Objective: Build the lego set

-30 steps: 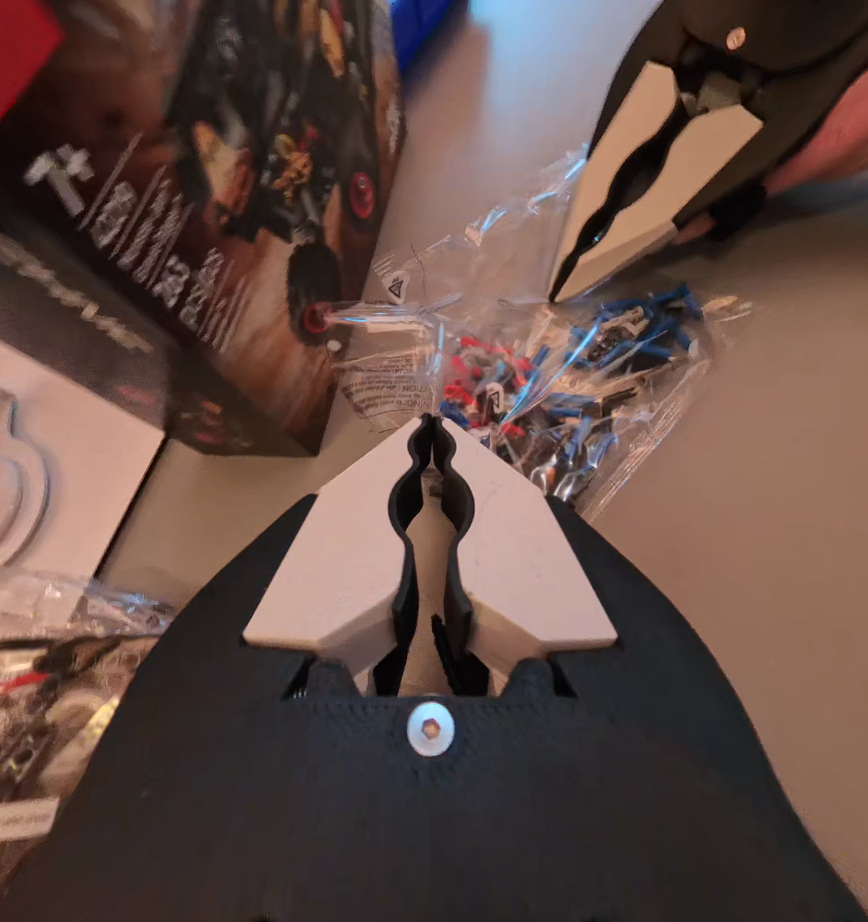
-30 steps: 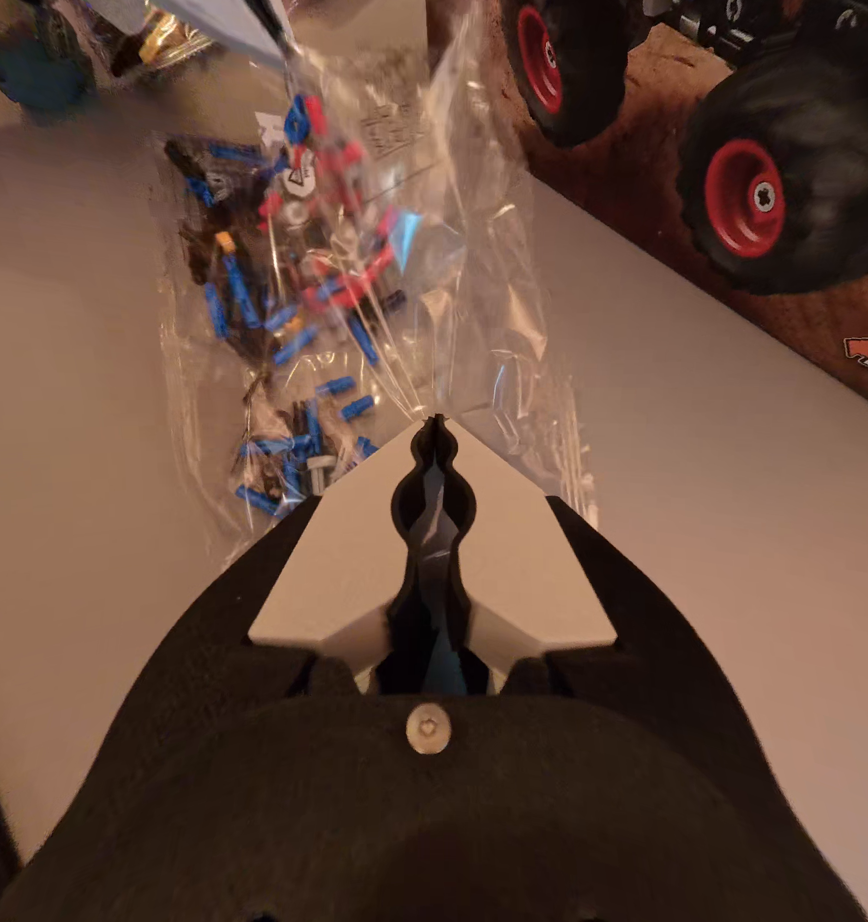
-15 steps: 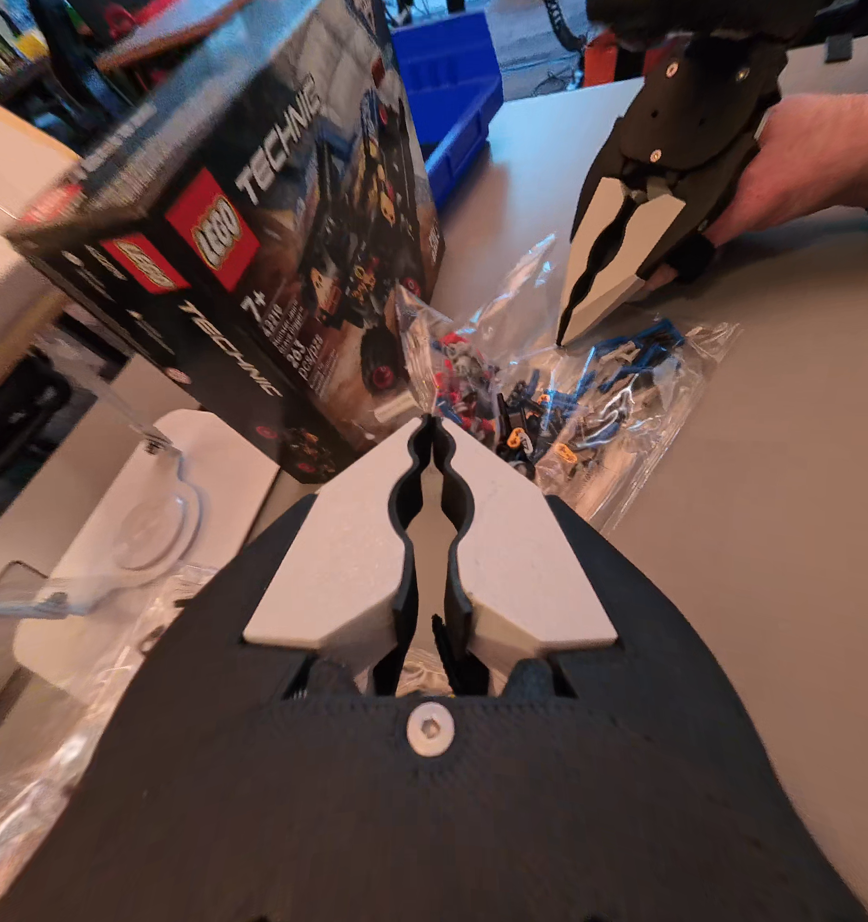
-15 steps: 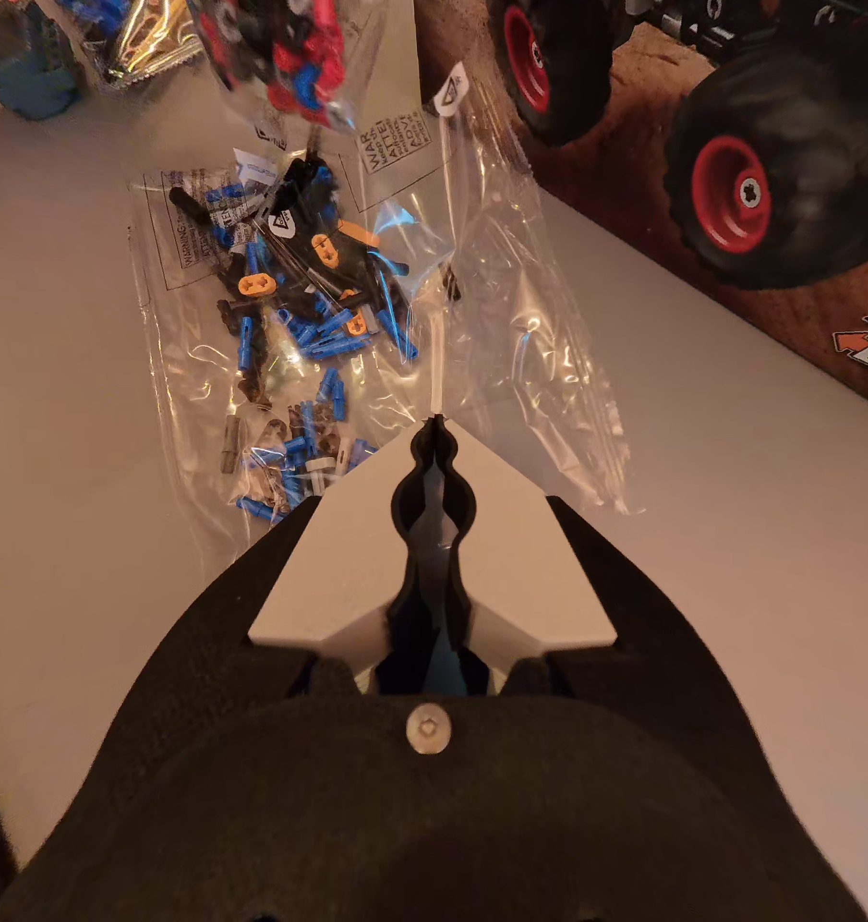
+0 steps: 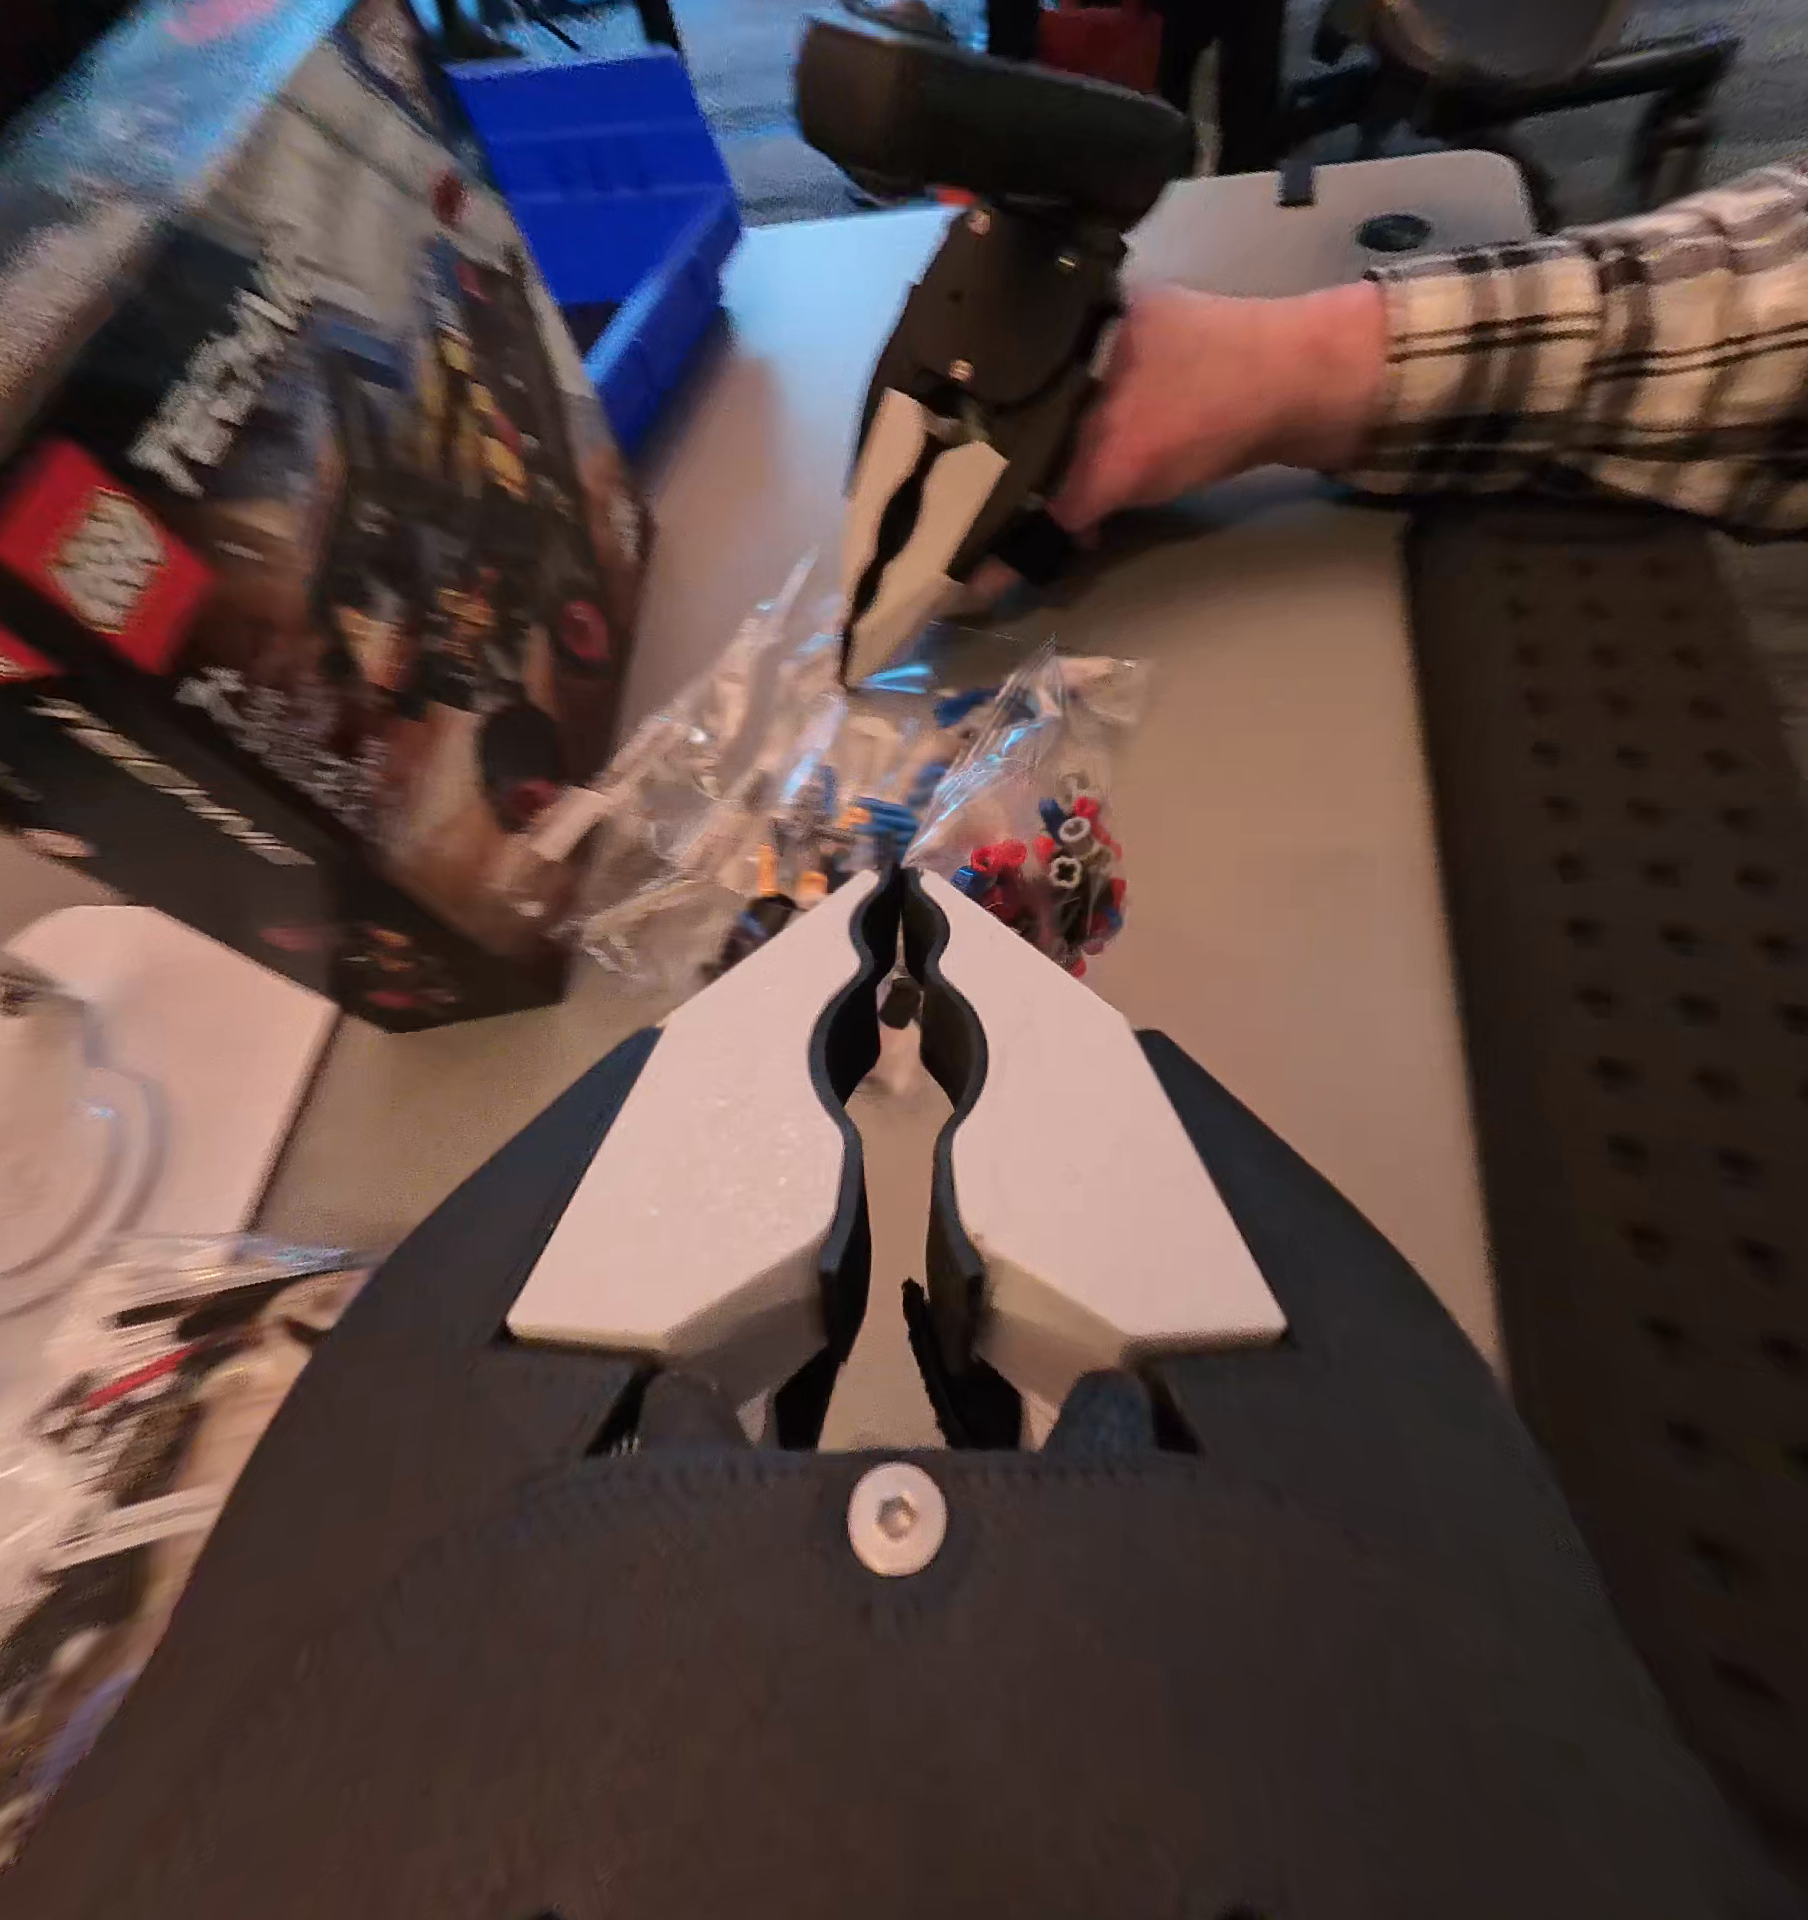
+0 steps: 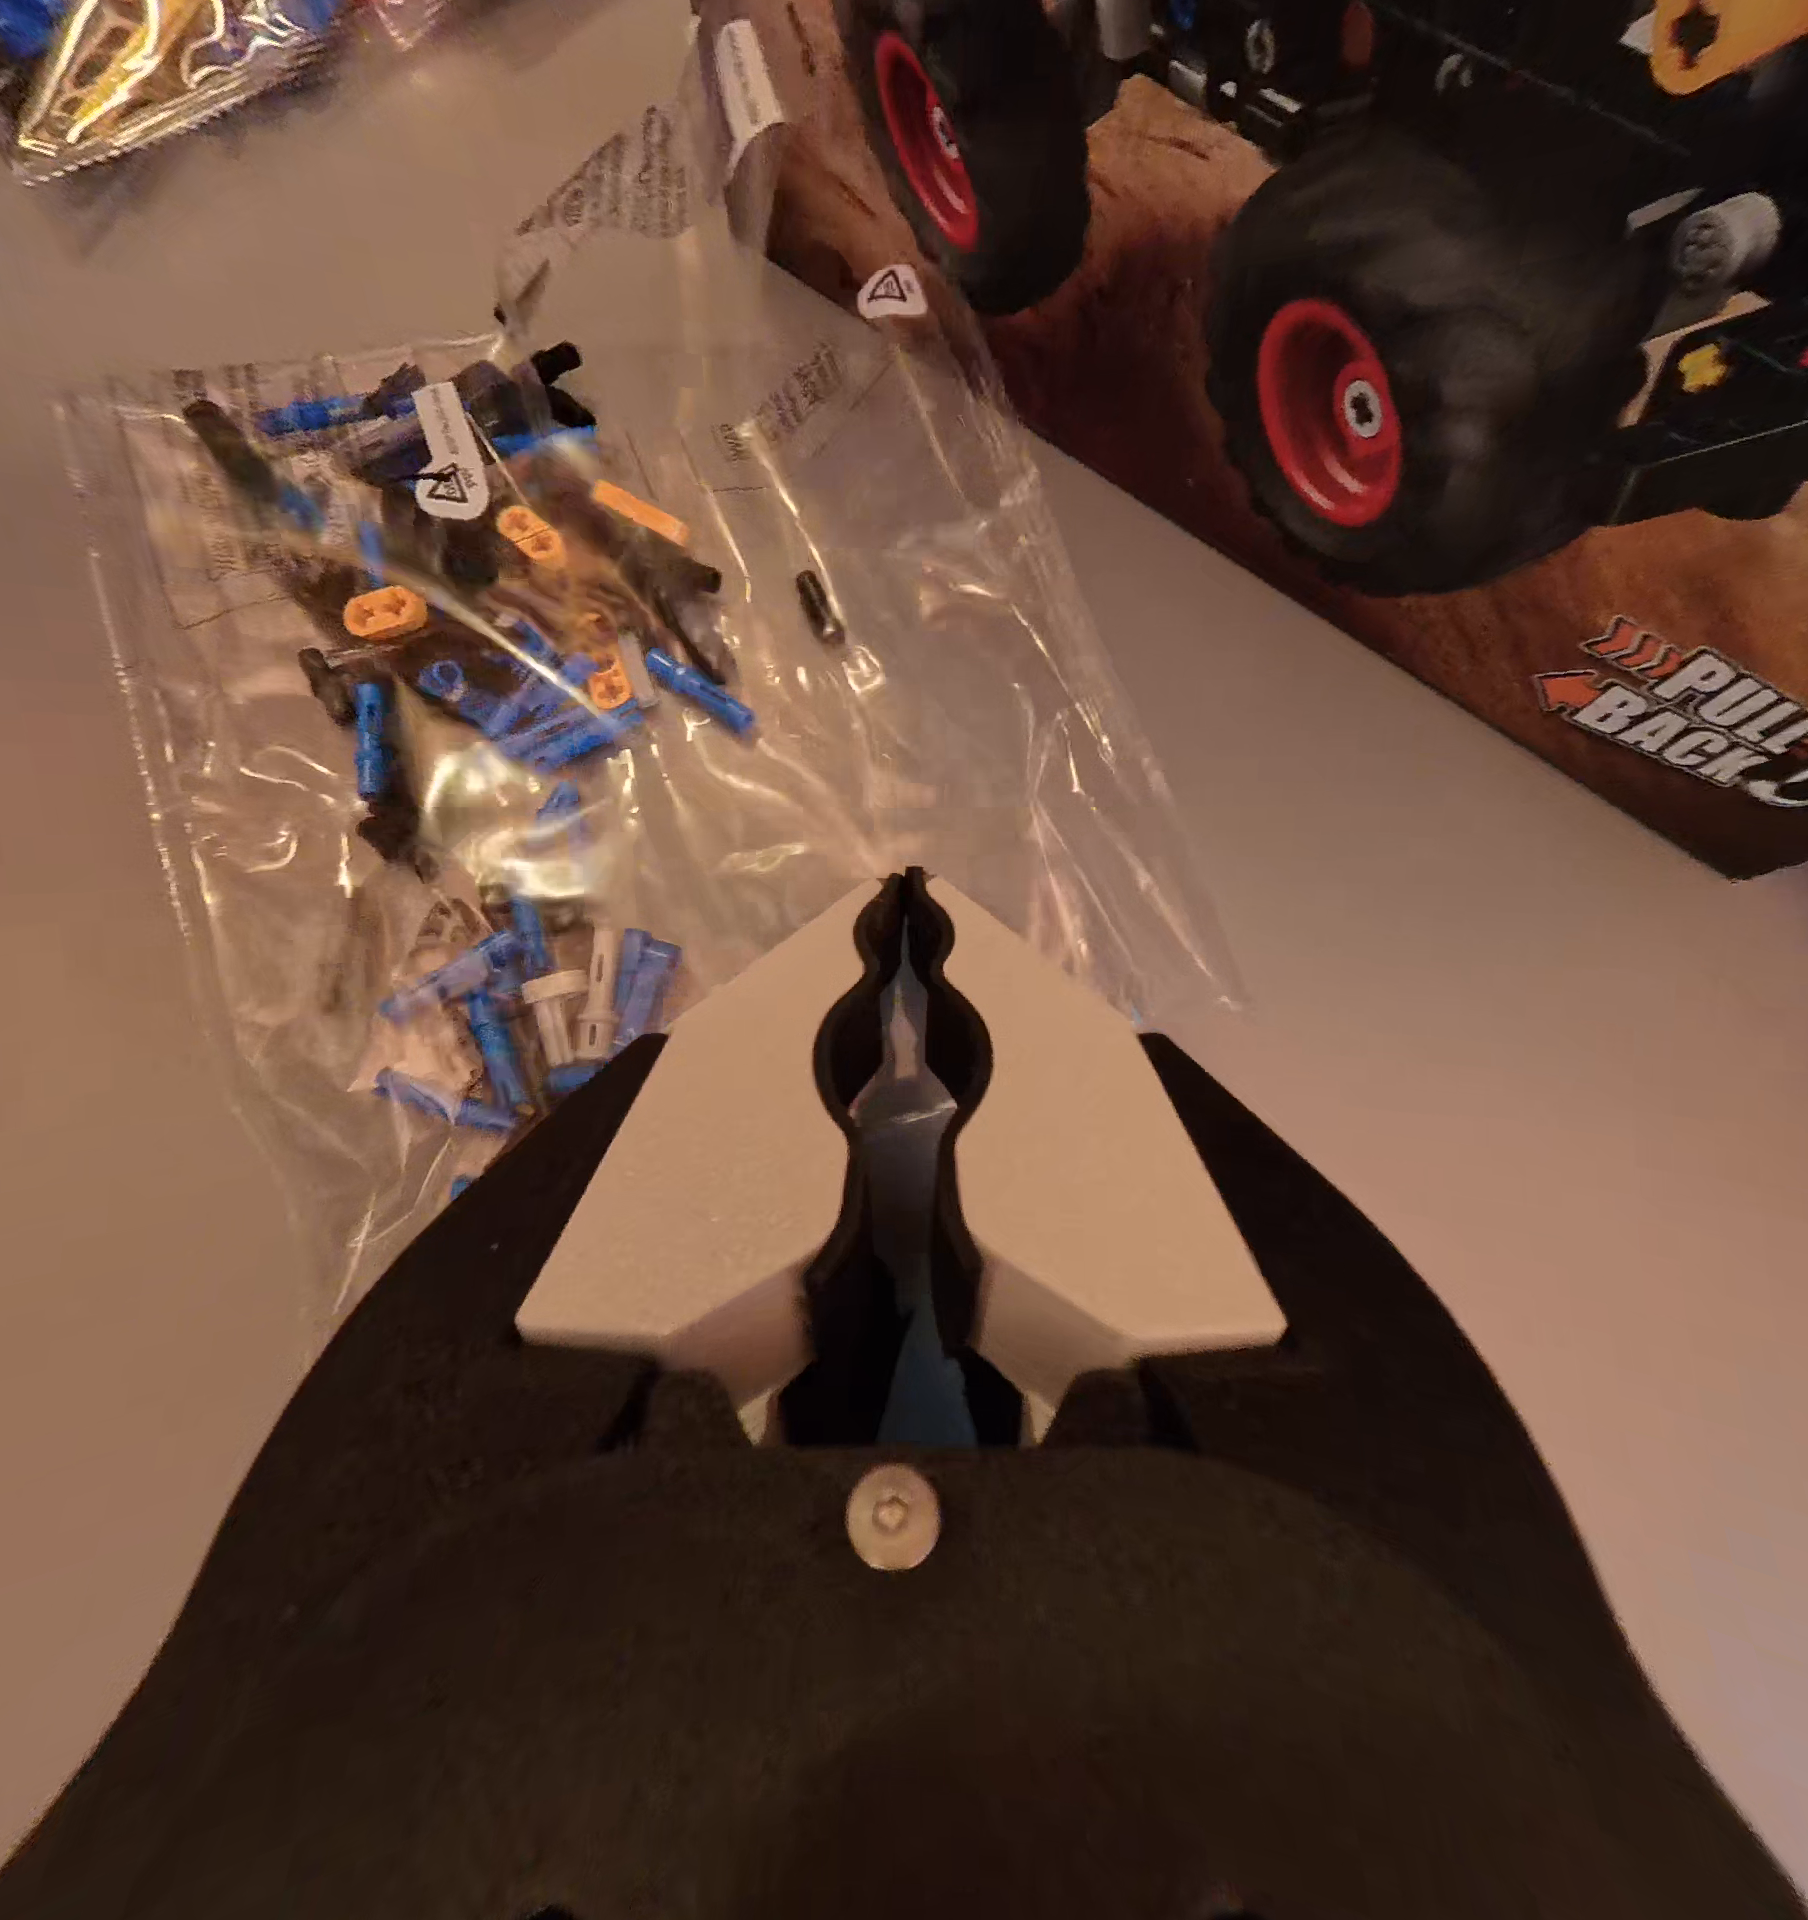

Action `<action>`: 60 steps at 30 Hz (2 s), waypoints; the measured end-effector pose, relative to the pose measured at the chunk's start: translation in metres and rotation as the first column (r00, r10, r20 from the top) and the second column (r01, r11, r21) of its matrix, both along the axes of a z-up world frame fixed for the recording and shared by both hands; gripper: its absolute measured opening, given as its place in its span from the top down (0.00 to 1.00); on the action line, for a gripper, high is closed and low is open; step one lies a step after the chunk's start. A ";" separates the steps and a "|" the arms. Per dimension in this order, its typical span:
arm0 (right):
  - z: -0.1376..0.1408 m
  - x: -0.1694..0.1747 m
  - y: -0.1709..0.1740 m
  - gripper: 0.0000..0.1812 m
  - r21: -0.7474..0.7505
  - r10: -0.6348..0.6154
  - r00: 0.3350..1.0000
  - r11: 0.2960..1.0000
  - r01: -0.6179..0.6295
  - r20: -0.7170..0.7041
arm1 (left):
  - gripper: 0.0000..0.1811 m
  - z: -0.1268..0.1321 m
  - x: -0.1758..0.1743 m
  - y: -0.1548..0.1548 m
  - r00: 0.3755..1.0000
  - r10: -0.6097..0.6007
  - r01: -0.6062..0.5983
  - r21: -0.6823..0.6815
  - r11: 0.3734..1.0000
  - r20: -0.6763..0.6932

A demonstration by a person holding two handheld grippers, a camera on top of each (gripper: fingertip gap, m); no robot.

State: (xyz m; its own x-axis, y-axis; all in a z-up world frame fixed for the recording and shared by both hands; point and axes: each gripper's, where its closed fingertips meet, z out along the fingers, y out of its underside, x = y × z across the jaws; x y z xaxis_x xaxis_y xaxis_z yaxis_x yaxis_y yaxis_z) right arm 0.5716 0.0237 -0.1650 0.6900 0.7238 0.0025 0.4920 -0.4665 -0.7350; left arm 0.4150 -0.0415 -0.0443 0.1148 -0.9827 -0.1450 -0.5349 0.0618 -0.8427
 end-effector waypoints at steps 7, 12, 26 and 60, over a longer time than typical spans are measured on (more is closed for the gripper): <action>0.034 -0.005 -0.008 0.92 0.092 -0.005 0.999 0.996 0.008 -0.039 | 1.00 -0.044 0.005 -0.027 0.995 -0.070 0.047 -0.283 0.958 -0.071; 0.042 -0.037 -0.042 0.86 0.044 0.100 0.994 0.994 -0.098 -0.048 | 1.00 -0.082 0.002 -0.022 0.988 -0.072 0.011 -0.396 0.918 -0.138; 0.006 -0.035 -0.038 0.84 -0.053 0.100 0.986 0.994 -0.094 0.133 | 0.73 -0.059 -0.018 -0.001 0.997 -0.014 -0.015 -0.358 0.934 -0.077; 0.043 -0.055 -0.032 0.88 0.040 0.025 0.996 0.999 -0.022 -0.089 | 0.90 -0.078 -0.154 0.155 0.703 0.506 -0.360 0.364 0.859 -0.500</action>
